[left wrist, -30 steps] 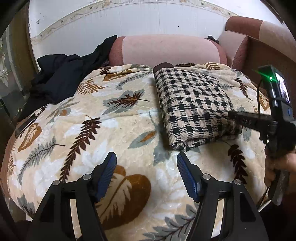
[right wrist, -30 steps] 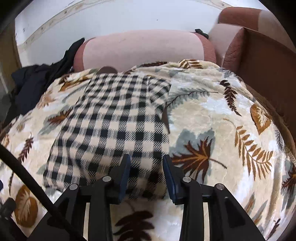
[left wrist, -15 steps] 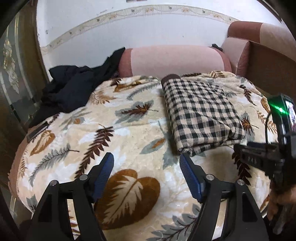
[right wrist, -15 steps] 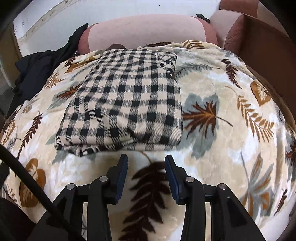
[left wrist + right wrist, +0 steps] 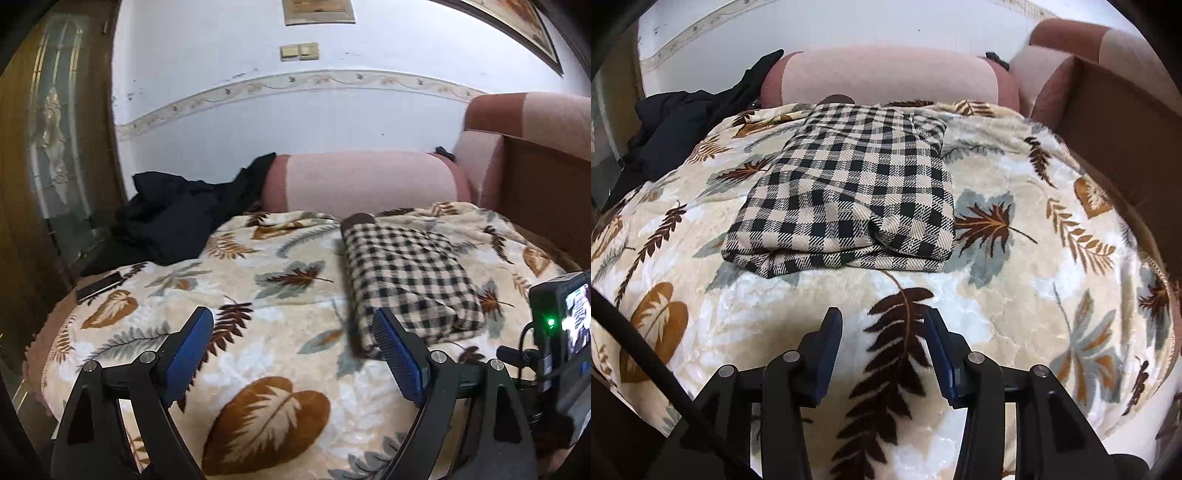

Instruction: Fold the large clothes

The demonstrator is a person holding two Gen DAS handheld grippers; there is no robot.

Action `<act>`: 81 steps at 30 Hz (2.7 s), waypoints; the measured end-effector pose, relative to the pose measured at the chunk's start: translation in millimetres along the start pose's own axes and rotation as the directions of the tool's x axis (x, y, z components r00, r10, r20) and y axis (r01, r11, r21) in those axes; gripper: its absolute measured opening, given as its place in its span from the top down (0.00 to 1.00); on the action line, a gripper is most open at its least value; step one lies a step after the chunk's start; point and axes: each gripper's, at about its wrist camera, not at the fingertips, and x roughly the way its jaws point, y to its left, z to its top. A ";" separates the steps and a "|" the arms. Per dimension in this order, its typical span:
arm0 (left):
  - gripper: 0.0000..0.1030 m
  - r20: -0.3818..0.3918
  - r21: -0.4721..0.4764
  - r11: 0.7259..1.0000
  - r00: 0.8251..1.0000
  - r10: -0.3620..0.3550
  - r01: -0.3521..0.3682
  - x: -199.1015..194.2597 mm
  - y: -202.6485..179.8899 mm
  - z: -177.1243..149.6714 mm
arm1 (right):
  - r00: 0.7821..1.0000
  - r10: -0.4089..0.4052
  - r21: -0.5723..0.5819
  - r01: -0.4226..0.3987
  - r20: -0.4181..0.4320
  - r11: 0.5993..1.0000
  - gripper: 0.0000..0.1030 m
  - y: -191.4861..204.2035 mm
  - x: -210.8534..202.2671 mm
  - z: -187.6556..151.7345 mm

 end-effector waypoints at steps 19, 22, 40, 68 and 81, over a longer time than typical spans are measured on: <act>0.15 -0.200 -0.014 1.000 0.979 -0.025 0.022 22.0 -14.3 -25.9 | 0.997 -0.073 -0.005 0.073 0.020 0.997 0.44 -4.9 -8.1 -13.6; 0.15 -0.220 -0.006 1.000 0.975 -0.020 0.019 25.3 -14.9 -30.6 | 0.997 -0.077 -0.012 0.077 0.020 0.997 0.43 -3.2 -7.8 -14.6; 0.15 -0.363 0.011 0.999 0.931 -0.036 0.044 51.8 -25.1 -61.3 | 0.996 -0.088 -0.026 0.088 0.010 0.996 0.40 -0.7 -4.1 -20.5; 0.15 -0.372 0.010 0.998 0.926 -0.058 0.066 43.5 -26.1 -64.3 | 0.989 -0.133 0.021 0.131 0.065 0.991 0.37 -5.4 -17.0 -24.2; 0.15 -0.258 -0.026 0.997 0.963 -0.078 0.074 -15.4 -3.0 -45.7 | 0.964 -0.163 0.028 0.160 0.209 0.987 0.34 6.2 -75.9 -54.7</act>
